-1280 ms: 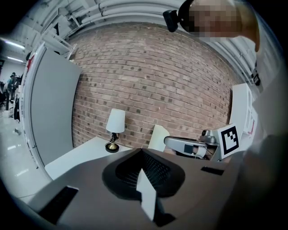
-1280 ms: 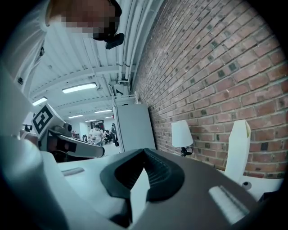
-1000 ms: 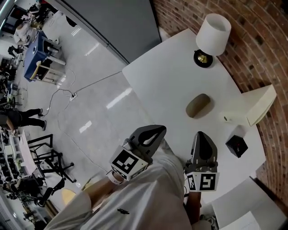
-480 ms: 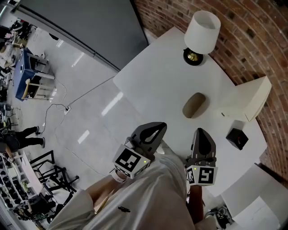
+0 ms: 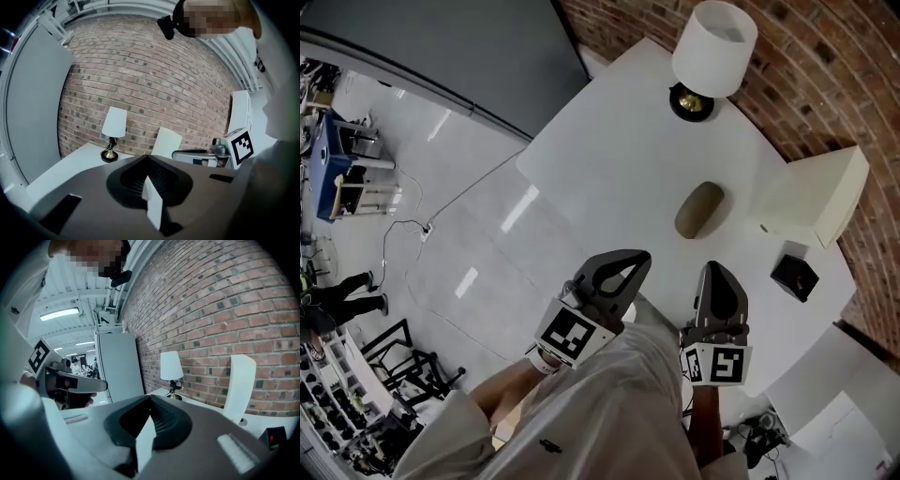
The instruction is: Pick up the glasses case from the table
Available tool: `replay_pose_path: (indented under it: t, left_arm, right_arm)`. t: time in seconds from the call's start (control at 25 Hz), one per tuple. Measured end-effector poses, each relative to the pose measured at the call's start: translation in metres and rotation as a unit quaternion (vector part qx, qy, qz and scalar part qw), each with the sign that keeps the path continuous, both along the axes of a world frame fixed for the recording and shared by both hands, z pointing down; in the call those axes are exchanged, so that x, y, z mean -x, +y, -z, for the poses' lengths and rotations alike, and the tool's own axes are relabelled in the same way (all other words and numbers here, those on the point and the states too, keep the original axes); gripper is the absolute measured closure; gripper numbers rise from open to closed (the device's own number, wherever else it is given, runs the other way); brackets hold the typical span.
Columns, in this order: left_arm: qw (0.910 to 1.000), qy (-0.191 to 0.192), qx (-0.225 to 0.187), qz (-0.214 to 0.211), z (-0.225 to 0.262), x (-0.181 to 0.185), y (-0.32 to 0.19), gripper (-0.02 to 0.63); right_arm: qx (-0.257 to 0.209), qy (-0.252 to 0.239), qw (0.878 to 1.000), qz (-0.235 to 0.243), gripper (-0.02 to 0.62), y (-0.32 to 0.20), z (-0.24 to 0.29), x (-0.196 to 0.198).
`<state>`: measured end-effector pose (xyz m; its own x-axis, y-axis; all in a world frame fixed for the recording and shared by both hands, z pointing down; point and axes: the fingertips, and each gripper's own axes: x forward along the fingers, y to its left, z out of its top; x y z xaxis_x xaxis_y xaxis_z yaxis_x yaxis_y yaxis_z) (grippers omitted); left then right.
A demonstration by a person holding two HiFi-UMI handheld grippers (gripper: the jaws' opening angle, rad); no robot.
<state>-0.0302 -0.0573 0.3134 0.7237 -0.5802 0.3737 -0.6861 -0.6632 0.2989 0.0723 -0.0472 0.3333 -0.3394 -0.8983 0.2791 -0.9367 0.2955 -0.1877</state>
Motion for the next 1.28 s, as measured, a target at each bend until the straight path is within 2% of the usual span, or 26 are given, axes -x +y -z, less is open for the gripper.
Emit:
replay_pose_path:
  t: [0.2, 0.68, 0.92, 1.2, 1.28]
  left_arm:
    - [0.9999, -0.001, 0.010, -0.002, -0.010, 0.004, 0.000, 0.604]
    - [0.9991, -0.027, 0.029, -0.014, -0.063, 0.010, -0.011, 0.604]
    - [0.9989, -0.033, 0.024, -0.024, -0.080, 0.012, -0.013, 0.604]
    - [0.9986, -0.033, 0.039, -0.012, -0.105, 0.015, -0.016, 0.604]
    - [0.9983, -0.036, 0.045, -0.010, -0.113, 0.018, -0.018, 0.604]
  right_arm:
    - [0.012, 0.003, 1.000, -0.013, 0.584, 0.002, -0.007, 0.003]
    - [0.047, -0.008, 0.996, -0.074, 0.584, -0.004, -0.064, -0.003]
    - [0.057, -0.012, 0.993, -0.104, 0.584, -0.009, -0.086, 0.000]
    - [0.068, -0.023, 0.990, -0.125, 0.584, -0.014, -0.113, 0.000]
    - [0.075, -0.028, 0.989, -0.126, 0.550, -0.016, -0.121, 0.003]
